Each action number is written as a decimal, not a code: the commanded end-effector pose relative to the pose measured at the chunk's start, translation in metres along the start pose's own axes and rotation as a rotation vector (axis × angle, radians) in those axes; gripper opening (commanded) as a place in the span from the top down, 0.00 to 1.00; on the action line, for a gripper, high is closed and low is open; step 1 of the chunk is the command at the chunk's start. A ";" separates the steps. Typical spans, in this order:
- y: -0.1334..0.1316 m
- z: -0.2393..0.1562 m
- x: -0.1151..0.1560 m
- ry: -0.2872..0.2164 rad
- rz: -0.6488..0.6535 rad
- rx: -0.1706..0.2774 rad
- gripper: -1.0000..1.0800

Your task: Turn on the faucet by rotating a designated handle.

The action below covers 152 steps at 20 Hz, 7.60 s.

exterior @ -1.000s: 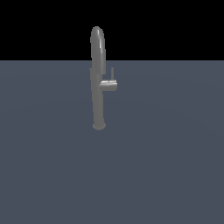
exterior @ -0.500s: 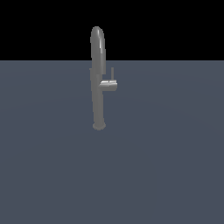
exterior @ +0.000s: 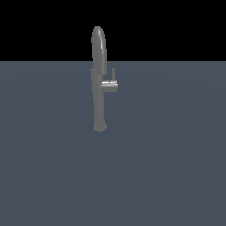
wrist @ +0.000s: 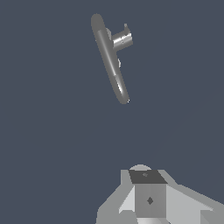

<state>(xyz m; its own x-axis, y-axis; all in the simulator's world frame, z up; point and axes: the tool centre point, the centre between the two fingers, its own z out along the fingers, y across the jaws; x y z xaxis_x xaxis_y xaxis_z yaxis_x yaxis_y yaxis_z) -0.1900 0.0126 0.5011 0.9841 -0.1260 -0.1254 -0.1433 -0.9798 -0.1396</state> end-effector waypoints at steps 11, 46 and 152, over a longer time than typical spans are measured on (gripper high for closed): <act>-0.011 0.011 0.069 -0.204 0.170 0.154 1.00; 0.000 0.137 0.260 -0.894 0.736 0.689 1.00; 0.038 0.326 0.254 -1.156 0.955 0.901 1.00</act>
<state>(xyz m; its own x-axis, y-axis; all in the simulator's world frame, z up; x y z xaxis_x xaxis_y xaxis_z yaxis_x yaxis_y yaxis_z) 0.0152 -0.0132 0.1720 0.0361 0.0167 -0.9992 -0.9760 -0.2143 -0.0388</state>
